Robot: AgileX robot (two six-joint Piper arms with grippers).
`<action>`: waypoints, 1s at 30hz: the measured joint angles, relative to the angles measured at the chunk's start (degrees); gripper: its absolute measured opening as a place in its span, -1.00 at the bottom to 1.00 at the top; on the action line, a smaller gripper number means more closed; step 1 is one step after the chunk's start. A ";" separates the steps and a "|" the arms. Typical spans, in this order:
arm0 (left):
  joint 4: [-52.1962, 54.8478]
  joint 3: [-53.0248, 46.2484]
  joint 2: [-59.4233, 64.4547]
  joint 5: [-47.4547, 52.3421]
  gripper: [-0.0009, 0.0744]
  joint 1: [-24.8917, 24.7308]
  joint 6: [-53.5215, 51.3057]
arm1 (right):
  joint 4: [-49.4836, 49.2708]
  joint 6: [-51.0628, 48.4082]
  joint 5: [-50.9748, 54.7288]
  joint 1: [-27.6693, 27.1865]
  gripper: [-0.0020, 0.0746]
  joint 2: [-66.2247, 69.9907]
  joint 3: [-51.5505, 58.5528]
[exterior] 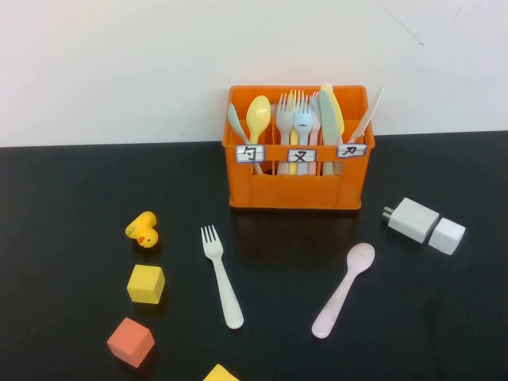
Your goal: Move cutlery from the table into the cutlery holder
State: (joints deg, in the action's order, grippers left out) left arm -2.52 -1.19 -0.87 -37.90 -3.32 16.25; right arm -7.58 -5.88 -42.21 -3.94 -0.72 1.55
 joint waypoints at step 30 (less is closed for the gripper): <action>-12.61 31.85 40.10 62.58 -0.98 0.00 8.27 | -17.45 -35.82 75.12 0.00 -0.95 39.98 -29.09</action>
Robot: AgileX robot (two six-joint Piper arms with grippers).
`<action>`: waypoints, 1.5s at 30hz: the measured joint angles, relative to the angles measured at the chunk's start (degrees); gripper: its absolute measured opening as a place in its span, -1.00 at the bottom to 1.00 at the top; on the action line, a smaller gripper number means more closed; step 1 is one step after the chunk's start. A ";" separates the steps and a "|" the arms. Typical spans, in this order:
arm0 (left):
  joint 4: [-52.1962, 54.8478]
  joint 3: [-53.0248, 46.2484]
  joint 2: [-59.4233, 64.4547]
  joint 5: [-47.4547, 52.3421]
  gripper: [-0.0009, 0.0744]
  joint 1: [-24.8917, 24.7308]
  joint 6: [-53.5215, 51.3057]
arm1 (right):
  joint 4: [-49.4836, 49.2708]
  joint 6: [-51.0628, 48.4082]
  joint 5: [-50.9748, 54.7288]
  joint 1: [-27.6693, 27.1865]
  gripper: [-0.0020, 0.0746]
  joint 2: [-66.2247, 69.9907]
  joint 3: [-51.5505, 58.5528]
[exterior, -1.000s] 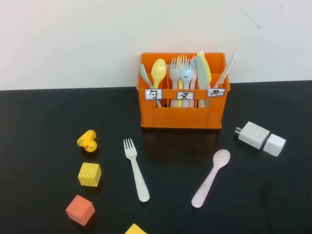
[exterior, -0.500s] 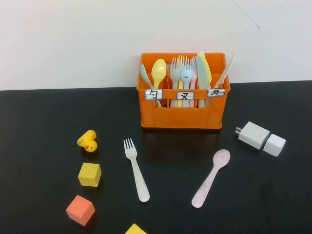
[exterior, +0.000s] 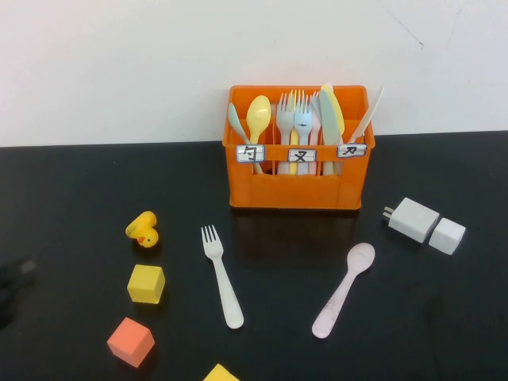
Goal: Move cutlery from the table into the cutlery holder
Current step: Pick up the fork
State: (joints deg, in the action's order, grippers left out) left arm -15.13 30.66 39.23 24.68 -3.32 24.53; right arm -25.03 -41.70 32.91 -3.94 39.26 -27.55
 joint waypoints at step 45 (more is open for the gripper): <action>15.45 50.78 74.74 20.11 -0.02 -23.36 15.93 | -24.51 -28.07 5.45 0.00 -0.95 14.28 0.00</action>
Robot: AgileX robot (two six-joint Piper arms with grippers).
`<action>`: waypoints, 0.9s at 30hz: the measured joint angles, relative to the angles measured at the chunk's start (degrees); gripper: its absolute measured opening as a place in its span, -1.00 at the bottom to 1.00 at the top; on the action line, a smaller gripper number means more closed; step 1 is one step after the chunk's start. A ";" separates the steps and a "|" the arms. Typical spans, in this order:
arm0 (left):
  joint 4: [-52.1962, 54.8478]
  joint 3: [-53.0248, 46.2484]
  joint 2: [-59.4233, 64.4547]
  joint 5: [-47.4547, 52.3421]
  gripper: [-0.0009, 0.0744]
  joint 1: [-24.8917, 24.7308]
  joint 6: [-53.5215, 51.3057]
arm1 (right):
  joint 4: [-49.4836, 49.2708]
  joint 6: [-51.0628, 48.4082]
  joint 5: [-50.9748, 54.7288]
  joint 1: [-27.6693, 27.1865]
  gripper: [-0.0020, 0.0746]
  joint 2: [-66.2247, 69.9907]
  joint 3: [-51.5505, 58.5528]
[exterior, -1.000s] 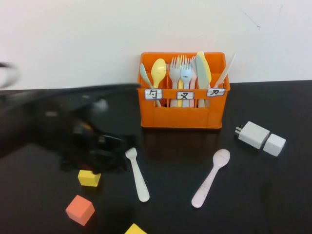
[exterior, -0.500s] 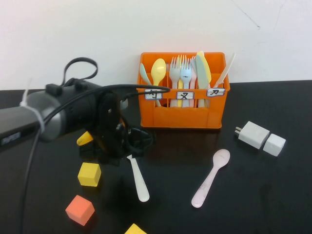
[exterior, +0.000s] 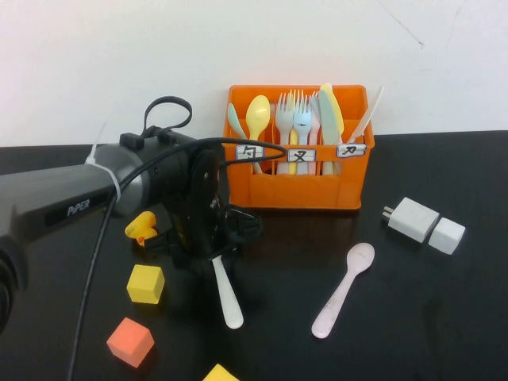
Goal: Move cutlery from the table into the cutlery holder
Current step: Pick up the fork
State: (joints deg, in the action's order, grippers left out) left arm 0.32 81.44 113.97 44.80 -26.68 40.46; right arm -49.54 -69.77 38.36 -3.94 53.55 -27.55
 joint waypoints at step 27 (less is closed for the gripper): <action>3.12 0.09 -9.37 1.07 -0.72 0.00 -4.39 | 0.08 0.00 0.10 0.00 -0.95 0.00 0.00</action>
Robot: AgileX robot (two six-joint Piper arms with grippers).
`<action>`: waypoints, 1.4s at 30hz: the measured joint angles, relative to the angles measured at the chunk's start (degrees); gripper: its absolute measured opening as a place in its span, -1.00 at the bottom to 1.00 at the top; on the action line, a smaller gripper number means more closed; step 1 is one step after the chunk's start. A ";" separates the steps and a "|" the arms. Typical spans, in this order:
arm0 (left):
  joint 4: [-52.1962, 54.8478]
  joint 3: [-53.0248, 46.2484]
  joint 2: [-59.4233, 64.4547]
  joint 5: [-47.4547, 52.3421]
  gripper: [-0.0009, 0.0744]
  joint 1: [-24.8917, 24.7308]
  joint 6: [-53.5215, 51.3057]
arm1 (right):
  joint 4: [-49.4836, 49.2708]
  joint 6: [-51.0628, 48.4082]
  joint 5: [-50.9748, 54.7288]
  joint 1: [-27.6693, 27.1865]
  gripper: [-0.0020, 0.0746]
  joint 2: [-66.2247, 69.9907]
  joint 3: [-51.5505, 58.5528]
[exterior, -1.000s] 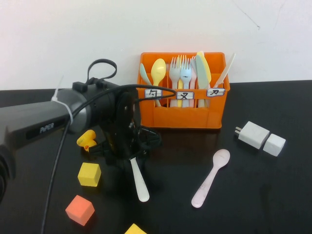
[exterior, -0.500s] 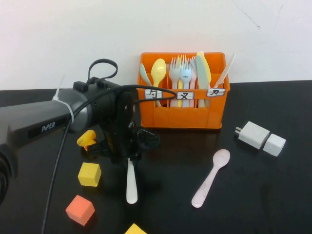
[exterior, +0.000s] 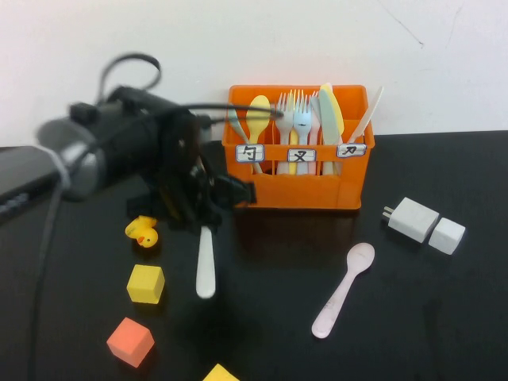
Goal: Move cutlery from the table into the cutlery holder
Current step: Pick up the fork, then place the fork on the box
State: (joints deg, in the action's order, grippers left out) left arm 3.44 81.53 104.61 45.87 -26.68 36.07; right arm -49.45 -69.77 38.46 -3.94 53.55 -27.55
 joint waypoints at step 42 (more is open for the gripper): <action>8.26 -0.35 3.87 -67.76 -0.72 0.00 0.00 | -0.44 0.00 0.50 0.00 -0.95 0.00 0.00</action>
State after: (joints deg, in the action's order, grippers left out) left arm 11.69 81.18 108.47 -21.89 -26.68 36.07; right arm -49.89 -69.77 38.96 -3.94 53.55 -27.55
